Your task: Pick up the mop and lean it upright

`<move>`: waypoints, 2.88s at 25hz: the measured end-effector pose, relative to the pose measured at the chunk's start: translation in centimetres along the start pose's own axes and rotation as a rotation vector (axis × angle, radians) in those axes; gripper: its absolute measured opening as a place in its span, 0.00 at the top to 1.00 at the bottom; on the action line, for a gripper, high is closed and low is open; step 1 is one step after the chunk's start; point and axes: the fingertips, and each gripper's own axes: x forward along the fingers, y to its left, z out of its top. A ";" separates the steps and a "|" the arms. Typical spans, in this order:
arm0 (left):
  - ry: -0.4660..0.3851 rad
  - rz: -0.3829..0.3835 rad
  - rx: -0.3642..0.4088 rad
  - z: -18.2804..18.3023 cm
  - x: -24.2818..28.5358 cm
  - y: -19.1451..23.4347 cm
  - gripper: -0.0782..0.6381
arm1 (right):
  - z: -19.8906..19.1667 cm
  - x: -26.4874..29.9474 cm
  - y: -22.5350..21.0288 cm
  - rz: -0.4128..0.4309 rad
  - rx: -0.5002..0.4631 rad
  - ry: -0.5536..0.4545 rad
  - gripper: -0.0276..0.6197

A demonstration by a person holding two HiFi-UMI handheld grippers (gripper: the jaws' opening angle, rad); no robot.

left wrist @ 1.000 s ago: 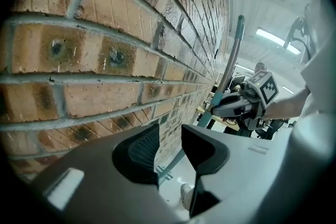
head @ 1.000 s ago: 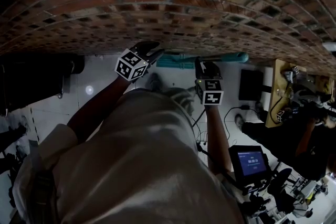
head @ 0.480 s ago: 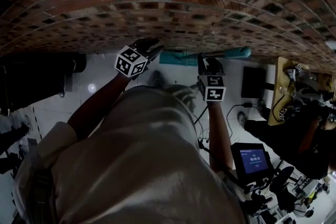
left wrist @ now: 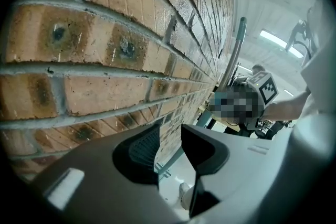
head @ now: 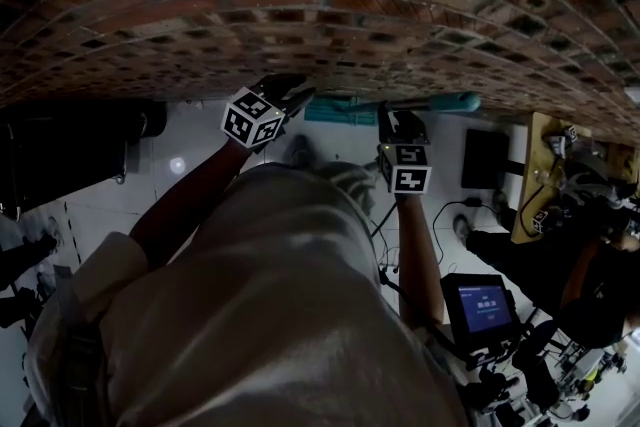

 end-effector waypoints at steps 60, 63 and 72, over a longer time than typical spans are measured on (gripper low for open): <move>0.076 0.002 0.030 -2.5 -0.5 -0.4 0.66 | -5.7 4.1 -0.5 -0.006 0.020 0.086 0.82; 0.083 0.008 0.030 -2.7 -0.8 -0.4 0.66 | -6.0 4.5 -0.5 -0.002 0.020 0.088 0.82; 0.098 0.031 0.025 -3.6 -1.3 -0.2 0.66 | -7.7 6.0 -0.2 0.017 0.016 0.104 0.82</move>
